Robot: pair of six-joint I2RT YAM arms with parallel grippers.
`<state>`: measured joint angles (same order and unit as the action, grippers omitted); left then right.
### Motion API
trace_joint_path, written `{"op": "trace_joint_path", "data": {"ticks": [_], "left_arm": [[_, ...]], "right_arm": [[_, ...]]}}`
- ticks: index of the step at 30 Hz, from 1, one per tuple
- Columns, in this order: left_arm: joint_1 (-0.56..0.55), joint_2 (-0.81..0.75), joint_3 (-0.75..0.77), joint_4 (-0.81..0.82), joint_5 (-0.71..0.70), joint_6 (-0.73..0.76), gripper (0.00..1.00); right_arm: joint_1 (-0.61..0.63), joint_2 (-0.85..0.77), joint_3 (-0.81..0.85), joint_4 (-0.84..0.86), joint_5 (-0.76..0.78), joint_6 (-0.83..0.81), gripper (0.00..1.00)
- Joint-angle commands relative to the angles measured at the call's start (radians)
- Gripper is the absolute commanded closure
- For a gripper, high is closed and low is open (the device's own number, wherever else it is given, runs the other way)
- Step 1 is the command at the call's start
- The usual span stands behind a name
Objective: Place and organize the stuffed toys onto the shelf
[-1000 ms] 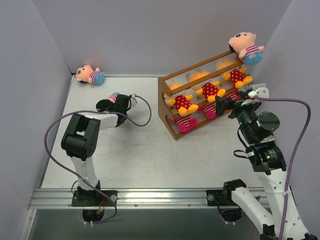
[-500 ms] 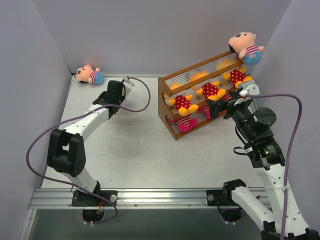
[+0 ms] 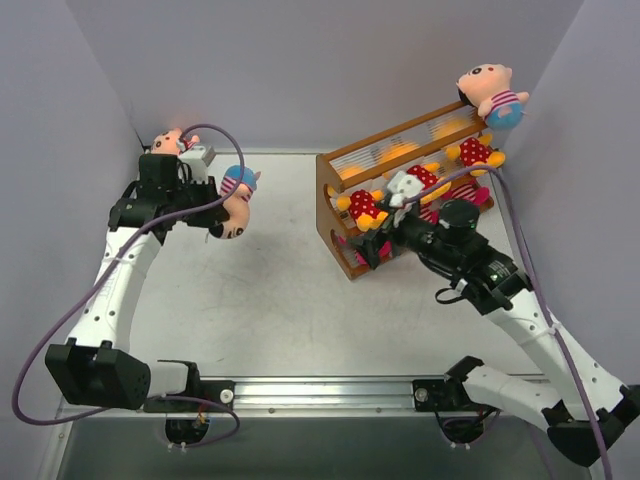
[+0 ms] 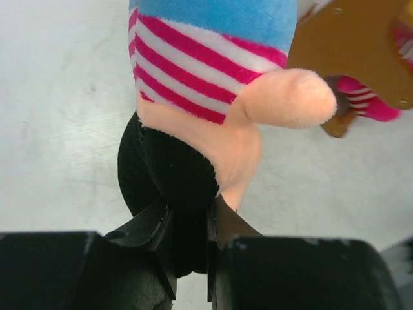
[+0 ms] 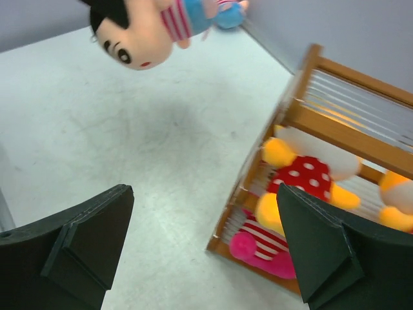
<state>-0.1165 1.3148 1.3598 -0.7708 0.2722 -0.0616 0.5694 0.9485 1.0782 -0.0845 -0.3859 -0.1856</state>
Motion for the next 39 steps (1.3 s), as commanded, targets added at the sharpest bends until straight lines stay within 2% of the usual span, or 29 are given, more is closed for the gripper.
{"op": "trace_joint_path", "data": {"ticks": [1, 2, 6, 10, 16, 20, 24, 39], "left_arm": [[0.044, -0.072, -0.004, -0.070, 0.310, -0.176, 0.98], [0.064, -0.080, -0.008, -0.074, 0.384, -0.191, 0.98], [0.083, -0.077, -0.044, -0.111, 0.566, -0.248, 0.98], [0.083, -0.060, -0.076, -0.156, 0.666, -0.229, 0.98], [0.071, -0.097, -0.067, -0.214, 0.644, -0.172, 0.98], [0.046, -0.104, -0.047, -0.258, 0.615, -0.141, 0.98], [0.017, -0.112, -0.031, -0.309, 0.546, -0.109, 0.98], [-0.018, -0.149, -0.022, -0.337, 0.532, -0.090, 0.98]], "right_arm": [[0.167, 0.059, 0.049, -0.003, 0.152, -0.074, 0.01], [0.238, 0.071, 0.049, 0.000, 0.177, -0.103, 0.01], [0.332, 0.134, 0.045, 0.025, 0.236, -0.179, 0.01], [0.377, 0.193, 0.049, 0.040, 0.259, -0.274, 0.01], [0.444, 0.269, 0.080, 0.015, 0.271, -0.494, 0.04], [0.471, 0.315, 0.106, 0.026, 0.259, -0.572, 0.06], [0.500, 0.358, 0.124, 0.063, 0.259, -0.614, 0.08], [0.580, 0.500, 0.183, 0.123, 0.168, -0.658, 0.16]]}}
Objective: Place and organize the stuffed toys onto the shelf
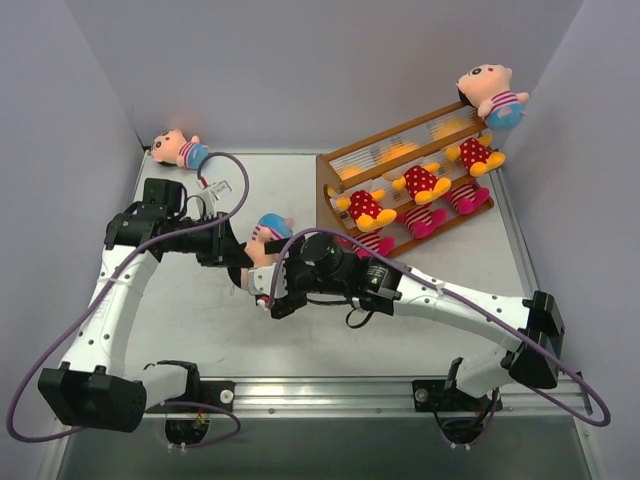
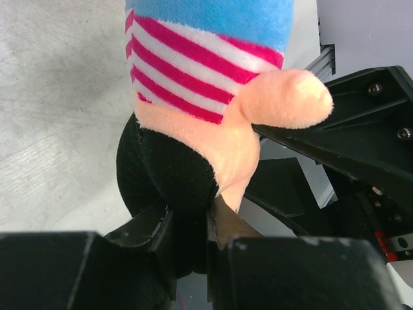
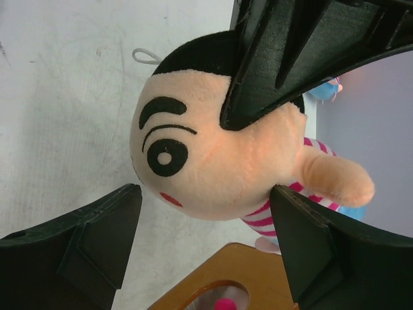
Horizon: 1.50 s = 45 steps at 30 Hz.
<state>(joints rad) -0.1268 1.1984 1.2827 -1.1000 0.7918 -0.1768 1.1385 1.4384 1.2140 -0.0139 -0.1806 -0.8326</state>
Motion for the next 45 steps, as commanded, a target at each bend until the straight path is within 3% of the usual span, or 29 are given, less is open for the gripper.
{"op": "trace_joint_path", "data": {"ticks": [1, 3, 5, 6, 7, 10, 13, 14, 18, 20, 23, 30, 39, 45], "left_arm": [[-0.014, -0.033, 0.053, -0.006, 0.011, 0.025, 0.98], [-0.019, -0.034, 0.055, -0.011, 0.011, 0.028, 0.98], [-0.027, -0.040, 0.058, -0.012, 0.012, 0.031, 0.97], [-0.030, -0.045, 0.060, -0.017, 0.009, 0.037, 0.98], [-0.033, -0.048, 0.061, -0.017, 0.006, 0.039, 0.98], [-0.034, -0.068, 0.063, -0.014, -0.026, 0.045, 0.91], [-0.031, -0.100, 0.072, -0.001, -0.063, 0.046, 0.70], [-0.031, -0.108, 0.081, 0.006, -0.080, 0.049, 0.56], [-0.030, -0.169, 0.107, 0.044, -0.218, 0.039, 0.25], [-0.028, -0.229, 0.106, 0.104, -0.331, 0.008, 0.18], [-0.030, -0.339, 0.041, 0.240, -0.414, -0.064, 0.12], [-0.037, -0.609, -0.227, 0.554, -0.419, -0.162, 0.04], [-0.056, -0.612, -0.345, 0.621, -0.370, -0.165, 0.04], [-0.059, -0.612, -0.394, 0.680, -0.353, -0.188, 0.04]], "right_arm": [[0.017, 0.020, 0.047, 0.055, -0.039, -0.008, 0.19], [0.020, 0.031, 0.044, 0.071, -0.030, -0.007, 0.23], [0.020, 0.034, 0.035, 0.094, -0.026, -0.002, 0.40], [0.021, 0.036, 0.032, 0.100, -0.016, 0.000, 0.49], [0.021, 0.034, 0.029, 0.104, -0.013, 0.000, 0.69], [0.020, 0.030, 0.025, 0.111, -0.010, 0.021, 1.00], [0.017, 0.027, 0.036, 0.092, -0.014, 0.058, 1.00], [0.017, 0.028, 0.041, 0.072, -0.016, 0.069, 1.00], [0.003, 0.043, 0.099, 0.019, 0.021, 0.191, 1.00], [-0.005, 0.051, 0.111, -0.001, 0.030, 0.297, 1.00], [-0.022, 0.068, 0.147, -0.027, 0.039, 0.447, 1.00], [-0.037, 0.093, 0.231, -0.055, 0.066, 0.765, 1.00], [-0.111, 0.067, 0.222, -0.009, 0.038, 1.084, 1.00], [-0.155, 0.042, 0.171, 0.083, -0.030, 1.173, 1.00]]}}
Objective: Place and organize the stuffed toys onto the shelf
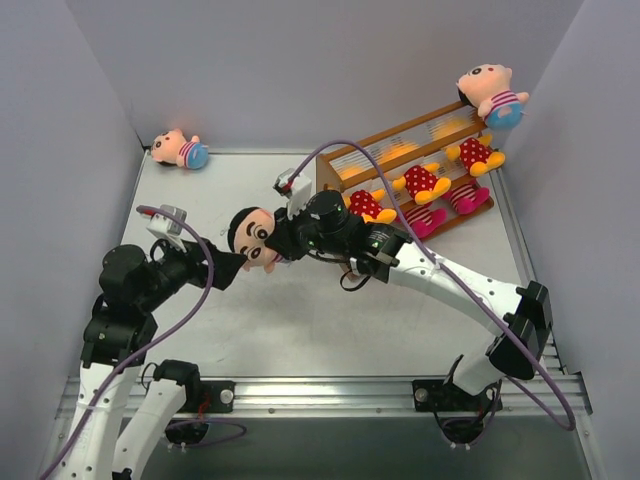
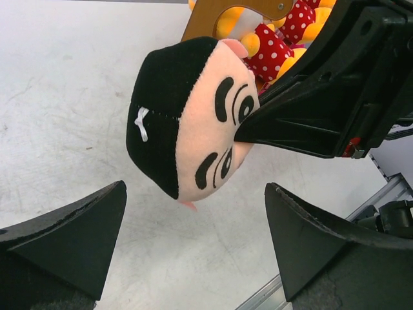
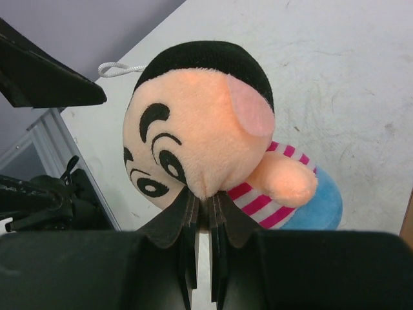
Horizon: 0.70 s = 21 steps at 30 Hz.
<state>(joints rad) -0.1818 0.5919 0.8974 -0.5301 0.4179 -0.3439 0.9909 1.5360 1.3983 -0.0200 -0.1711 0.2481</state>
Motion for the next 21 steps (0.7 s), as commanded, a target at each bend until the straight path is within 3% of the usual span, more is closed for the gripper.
{"op": "trace_joint_path", "data": {"ticks": [1, 9, 13, 16, 17, 18, 21], "left_arm": [[-0.007, -0.004, -0.026, 0.119, 0.024, -0.030, 0.04], [-0.012, 0.003, -0.110, 0.254, -0.014, -0.102, 0.05], [-0.012, 0.008, -0.127, 0.306, -0.019, -0.112, 0.12], [-0.018, 0.006, -0.141, 0.355, 0.002, -0.129, 0.29], [-0.018, 0.006, -0.144, 0.364, 0.007, -0.135, 0.38], [-0.019, 0.006, -0.146, 0.372, 0.010, -0.144, 0.54], [-0.019, 0.006, -0.143, 0.380, 0.013, -0.159, 0.83]], "right_arm": [[-0.011, -0.057, -0.015, 0.095, -0.042, 0.100, 1.00], [-0.012, -0.065, -0.039, 0.150, -0.077, 0.141, 1.00], [-0.011, -0.066, -0.053, 0.180, -0.085, 0.164, 1.00], [-0.014, -0.070, -0.061, 0.195, -0.094, 0.178, 1.00], [-0.014, -0.068, -0.064, 0.199, -0.096, 0.181, 1.00], [-0.014, -0.070, -0.068, 0.204, -0.097, 0.184, 1.00], [-0.014, -0.073, -0.076, 0.219, -0.097, 0.186, 1.00]]}}
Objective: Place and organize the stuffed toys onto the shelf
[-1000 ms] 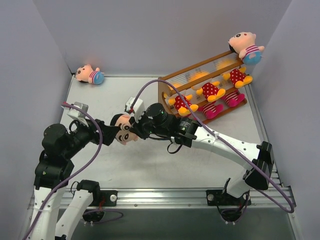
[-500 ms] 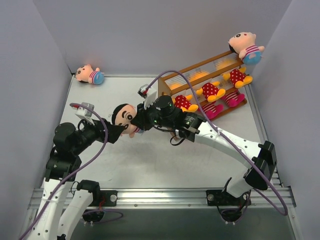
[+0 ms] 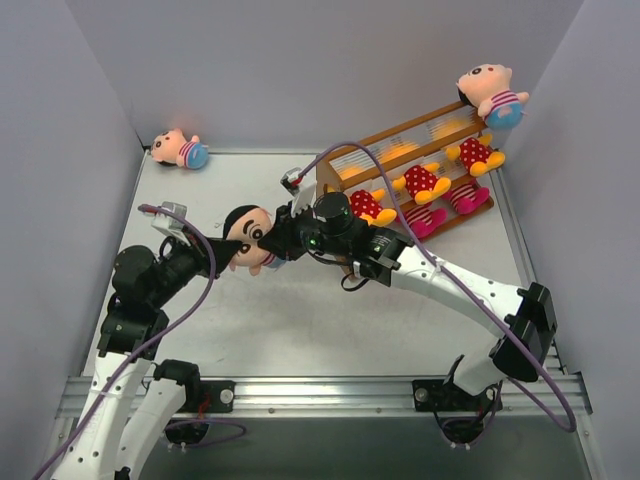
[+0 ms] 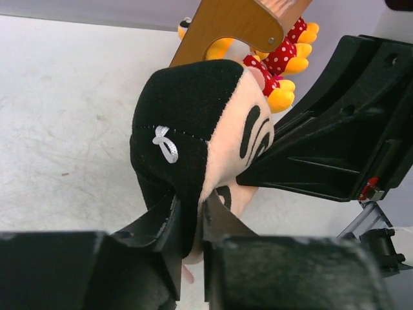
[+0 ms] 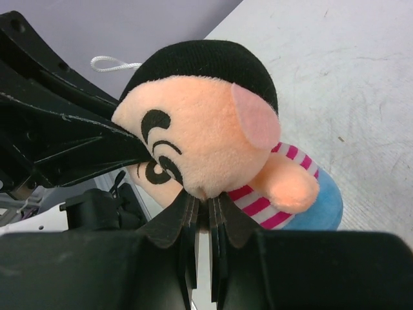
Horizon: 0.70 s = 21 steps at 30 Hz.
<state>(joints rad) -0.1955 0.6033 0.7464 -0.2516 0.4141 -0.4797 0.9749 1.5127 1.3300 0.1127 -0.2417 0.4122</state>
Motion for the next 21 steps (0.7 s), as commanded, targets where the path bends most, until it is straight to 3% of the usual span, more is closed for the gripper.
{"op": "trace_joint_path", "data": {"ticks": [1, 3, 5, 8, 15, 21], "left_arm": [[-0.005, -0.007, 0.010, 0.106, 0.018, -0.030, 0.87], [-0.005, -0.008, 0.014, 0.107, 0.015, -0.052, 0.97], [-0.005, -0.008, 0.021, 0.101, -0.006, -0.086, 0.98], [-0.004, -0.010, 0.033, 0.103, -0.049, -0.181, 0.98], [-0.005, 0.004, 0.059, 0.107, -0.129, -0.425, 0.98], [-0.007, 0.021, 0.096, 0.081, -0.130, -0.519, 0.98]], "right_arm": [[0.002, -0.051, -0.009, 0.087, -0.024, 0.019, 1.00], [0.001, -0.057, -0.012, 0.087, -0.024, 0.008, 0.95], [-0.001, -0.068, -0.023, 0.079, -0.005, -0.027, 0.79], [0.007, -0.120, -0.048, 0.070, 0.060, -0.106, 0.64], [0.070, -0.210, -0.132, 0.056, 0.235, -0.311, 0.54], [0.104, -0.236, -0.198, 0.071, 0.298, -0.450, 0.39]]}}
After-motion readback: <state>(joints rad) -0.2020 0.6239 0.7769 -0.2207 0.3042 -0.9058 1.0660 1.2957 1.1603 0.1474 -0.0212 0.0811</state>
